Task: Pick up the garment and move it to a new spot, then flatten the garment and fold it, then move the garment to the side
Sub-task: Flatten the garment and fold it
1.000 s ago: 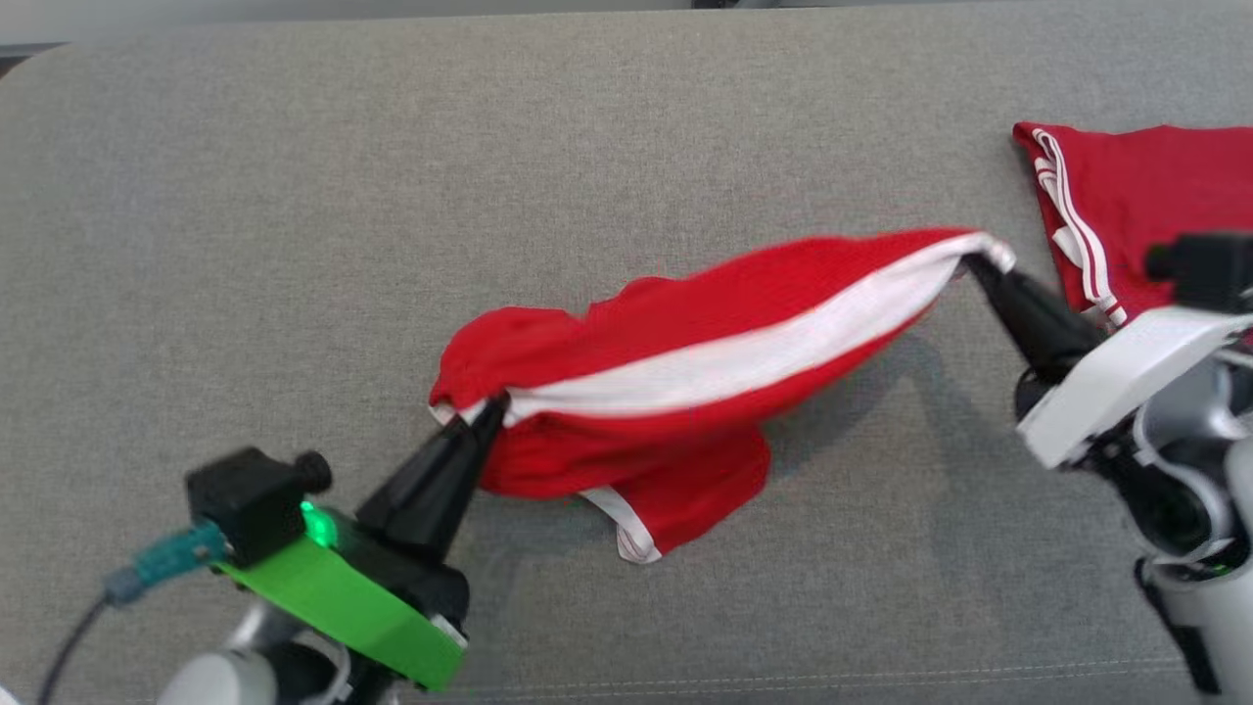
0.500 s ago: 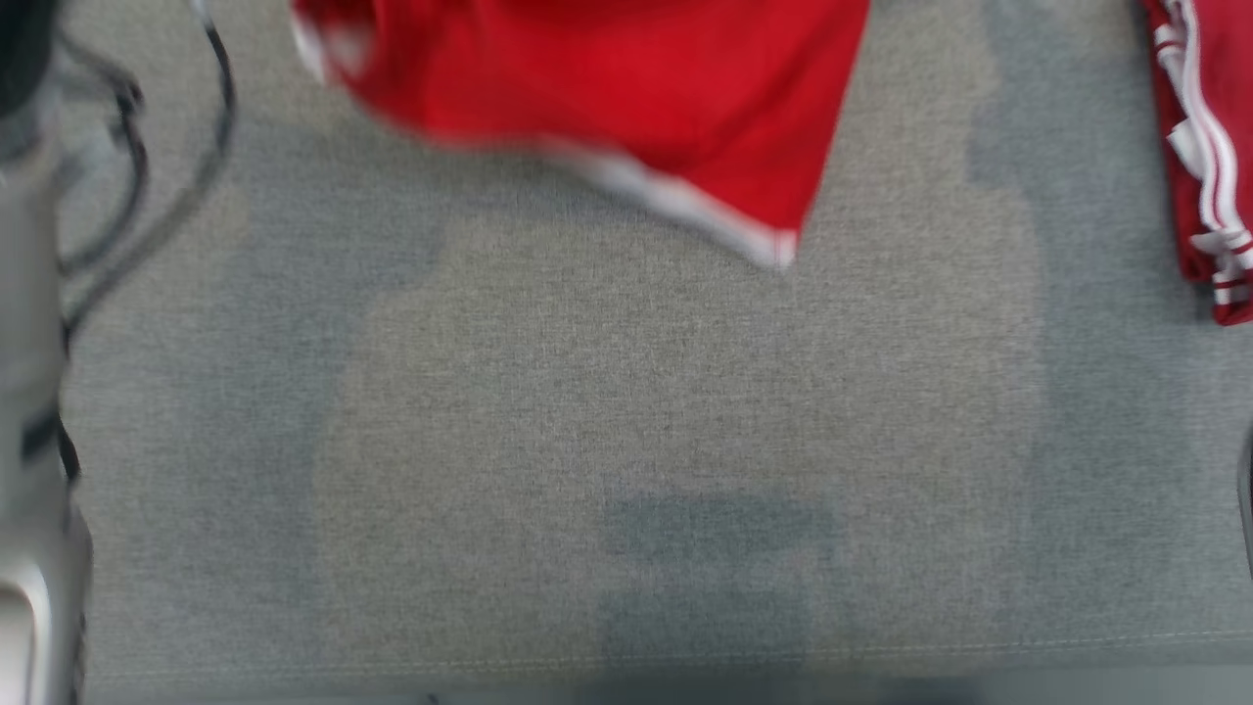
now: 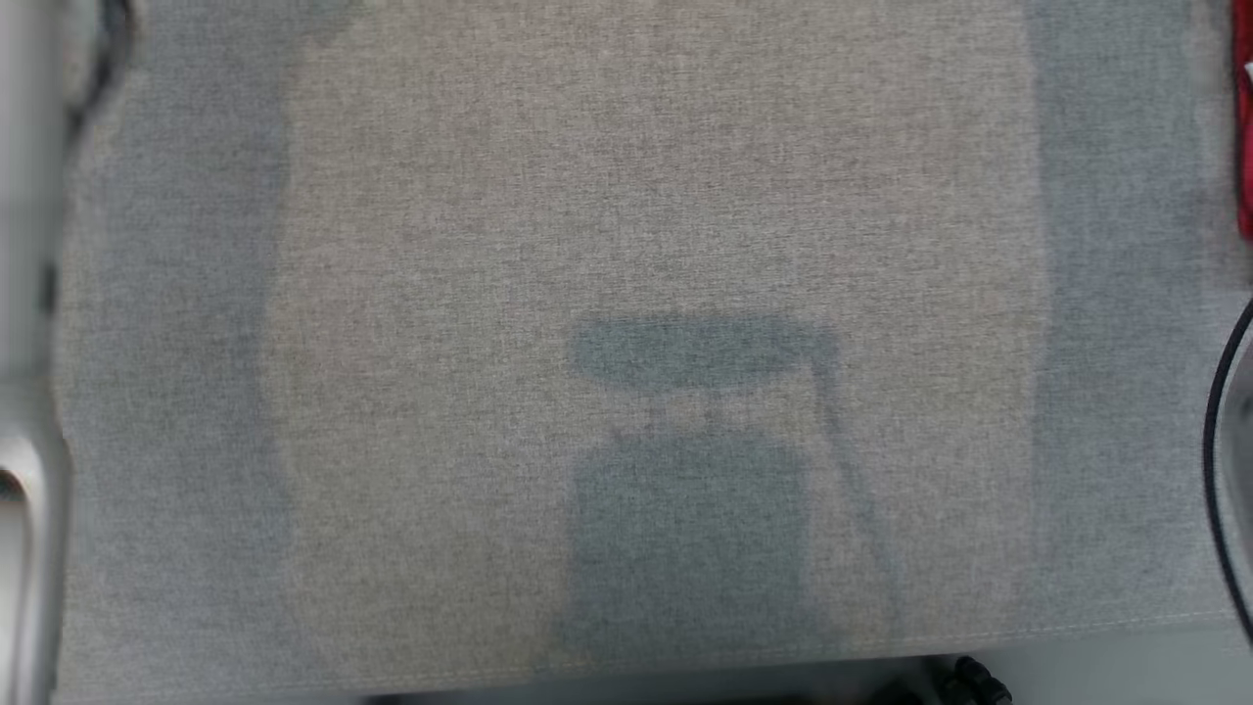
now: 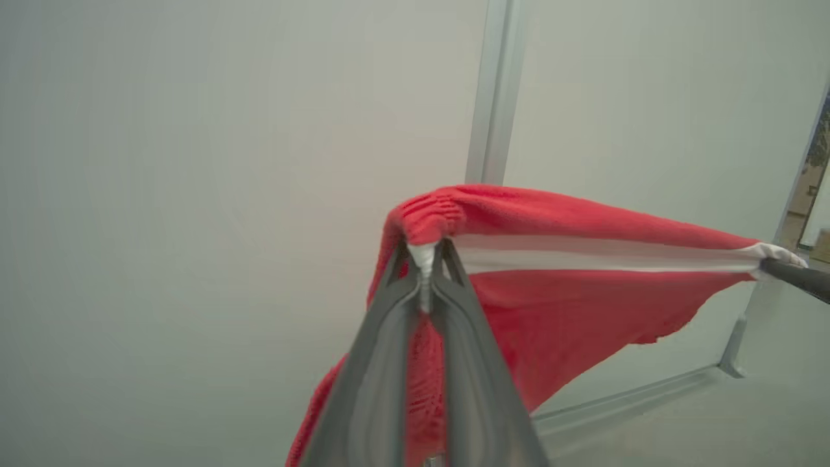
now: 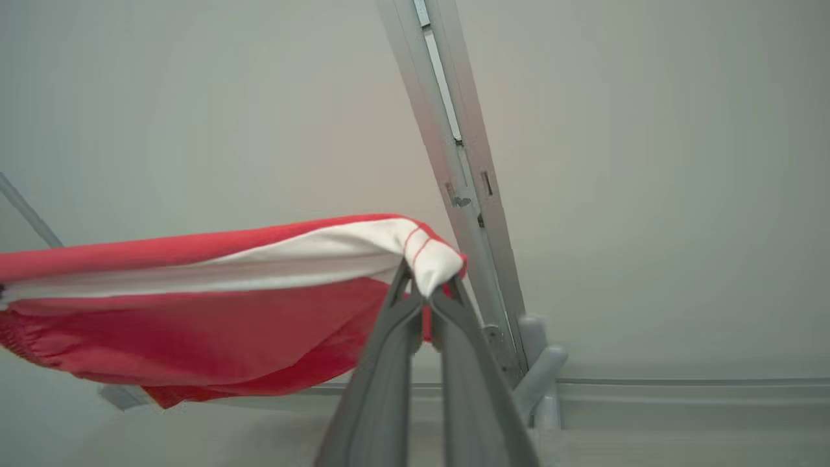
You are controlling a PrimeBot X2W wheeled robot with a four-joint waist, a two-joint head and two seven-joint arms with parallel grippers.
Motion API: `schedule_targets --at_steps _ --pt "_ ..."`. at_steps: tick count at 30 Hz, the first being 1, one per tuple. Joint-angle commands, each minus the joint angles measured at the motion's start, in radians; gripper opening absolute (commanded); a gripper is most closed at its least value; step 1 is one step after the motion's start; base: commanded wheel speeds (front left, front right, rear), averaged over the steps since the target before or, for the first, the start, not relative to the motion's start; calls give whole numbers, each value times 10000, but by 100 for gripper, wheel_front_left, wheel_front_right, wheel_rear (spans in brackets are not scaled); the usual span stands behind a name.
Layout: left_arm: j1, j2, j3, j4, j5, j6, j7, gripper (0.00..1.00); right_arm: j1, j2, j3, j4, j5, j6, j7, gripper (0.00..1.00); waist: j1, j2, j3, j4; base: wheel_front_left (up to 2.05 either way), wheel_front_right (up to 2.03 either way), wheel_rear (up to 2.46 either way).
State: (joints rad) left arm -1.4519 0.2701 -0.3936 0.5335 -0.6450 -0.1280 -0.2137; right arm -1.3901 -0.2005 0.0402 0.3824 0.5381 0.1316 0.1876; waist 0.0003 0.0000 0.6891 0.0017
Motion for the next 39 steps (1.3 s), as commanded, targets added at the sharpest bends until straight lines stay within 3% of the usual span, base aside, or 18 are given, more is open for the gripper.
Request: schedule_targets --at_steps 1,7,14,18,22,25,30,34,39 --pt "625 255 -258 31 -155 -38 -132 0 648 -132 95 25 233 -18 -172 0 -3 0 -228 -66 0 0 0" --pt "3953 1119 -1598 -504 -944 -13 -488 0 4694 -878 956 -533 1442 -20 -948 0 -3 0 -1276 -89 0 0 0" --pt "8881 1369 -1209 -2624 -887 30 -520 0 9479 -1564 1166 -2279 3316 -25 -1292 0 -3 0 -3191 -22 0 0 0" --pt "12085 1265 -1062 -4101 -765 508 -523 0 12218 -1971 717 -3392 3902 -31 -1122 0 -3 0 -4281 45 0 0 0" --pt "14998 964 -660 -5763 -1029 1320 -525 0 14623 -1881 114 -4511 4576 -32 -717 0 -3 0 -4913 30 0 0 0" --pt "16568 587 -500 -6899 -1181 1667 -527 0 15943 -1730 -419 -5350 4869 -32 -472 0 -3 0 -5018 174 0 0 0" --pt "17192 -182 -384 -7808 -1328 1648 -527 0 15846 -1572 -921 -6152 4769 -29 110 0 -3 0 -4752 478 0 0 0" --pt "16449 -417 -503 -7715 -1381 1483 -396 0 14601 -1361 -952 -5948 4647 -20 636 0 -3 0 -4246 787 0 0 0" --pt "14562 -1126 -516 -6931 -1484 1578 11 0 11610 -1195 -666 -4786 3764 -14 1713 0 -3 0 -2986 1622 0 0 0"
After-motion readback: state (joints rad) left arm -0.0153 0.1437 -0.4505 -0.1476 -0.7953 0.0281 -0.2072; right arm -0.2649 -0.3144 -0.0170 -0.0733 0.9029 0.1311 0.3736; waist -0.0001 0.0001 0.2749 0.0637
